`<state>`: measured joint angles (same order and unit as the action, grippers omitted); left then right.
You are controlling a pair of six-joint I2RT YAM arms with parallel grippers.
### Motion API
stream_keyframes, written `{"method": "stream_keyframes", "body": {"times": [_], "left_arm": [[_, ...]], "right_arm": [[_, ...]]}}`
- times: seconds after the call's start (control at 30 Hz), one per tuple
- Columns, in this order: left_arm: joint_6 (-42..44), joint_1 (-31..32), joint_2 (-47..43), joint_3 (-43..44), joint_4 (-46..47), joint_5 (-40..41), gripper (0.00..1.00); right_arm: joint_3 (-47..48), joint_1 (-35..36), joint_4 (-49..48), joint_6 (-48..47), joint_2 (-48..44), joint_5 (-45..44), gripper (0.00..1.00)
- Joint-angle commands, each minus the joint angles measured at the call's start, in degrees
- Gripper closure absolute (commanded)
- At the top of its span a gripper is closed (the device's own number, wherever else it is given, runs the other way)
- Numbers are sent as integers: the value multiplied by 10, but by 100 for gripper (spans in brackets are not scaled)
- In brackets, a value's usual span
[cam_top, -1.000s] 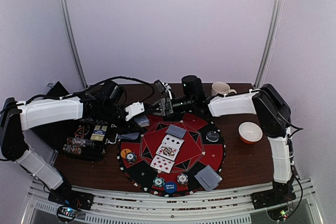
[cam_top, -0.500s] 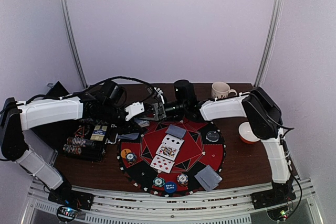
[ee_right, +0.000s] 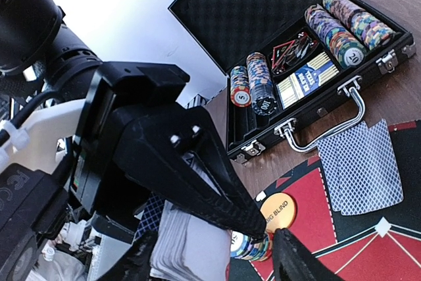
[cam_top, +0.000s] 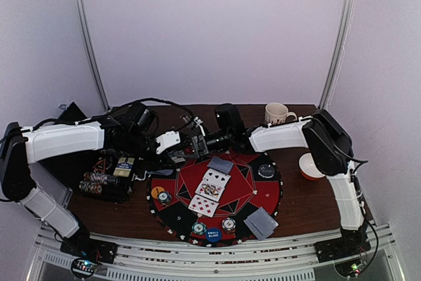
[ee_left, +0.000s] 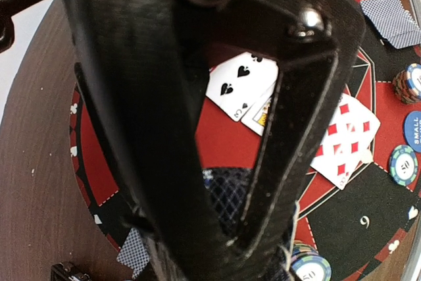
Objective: Distribute texas hold em gaming equipment
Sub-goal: Pass from the left arm to the right
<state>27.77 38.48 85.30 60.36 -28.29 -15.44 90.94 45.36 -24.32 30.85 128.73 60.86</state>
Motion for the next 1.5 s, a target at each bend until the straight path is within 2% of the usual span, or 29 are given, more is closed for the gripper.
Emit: {"method": "stream_keyframes", "body": {"times": [0.0, 0.2, 0.4, 0.53, 0.67, 0.8, 0.93, 1.2, 1.3, 1.47], "left_arm": [[7, 3, -8, 6, 39, -15, 67], [8, 3, -9, 5, 39, -11, 67], [7, 3, -4, 1, 39, -4, 66], [8, 4, -3, -2, 39, -5, 47], [16, 4, -7, -7, 39, -4, 37], [20, 4, -5, -10, 39, -3, 32], [21, 4, 1, -12, 39, 10, 32], [27, 8, 7, -18, 39, 9, 24], [32, 10, 5, -21, 39, 9, 26], [31, 11, 5, -18, 39, 11, 48]], "right_arm": [[8, 2, 52, -34, 2, -11, 49], [5, 3, 40, -21, -1, -3, 85], [-10, 2, 44, -28, -24, -7, 100], [-22, 0, 42, -32, -40, -12, 100], [-30, -1, 39, -37, -54, -13, 100], [-35, -1, 26, -31, -61, 1, 100], [-51, -1, -6, -12, -69, 12, 100], [-75, -1, -112, 62, -72, 33, 100], [-75, -1, -115, 63, -74, 35, 100], [-78, -1, -108, 59, -75, 33, 100]]}}
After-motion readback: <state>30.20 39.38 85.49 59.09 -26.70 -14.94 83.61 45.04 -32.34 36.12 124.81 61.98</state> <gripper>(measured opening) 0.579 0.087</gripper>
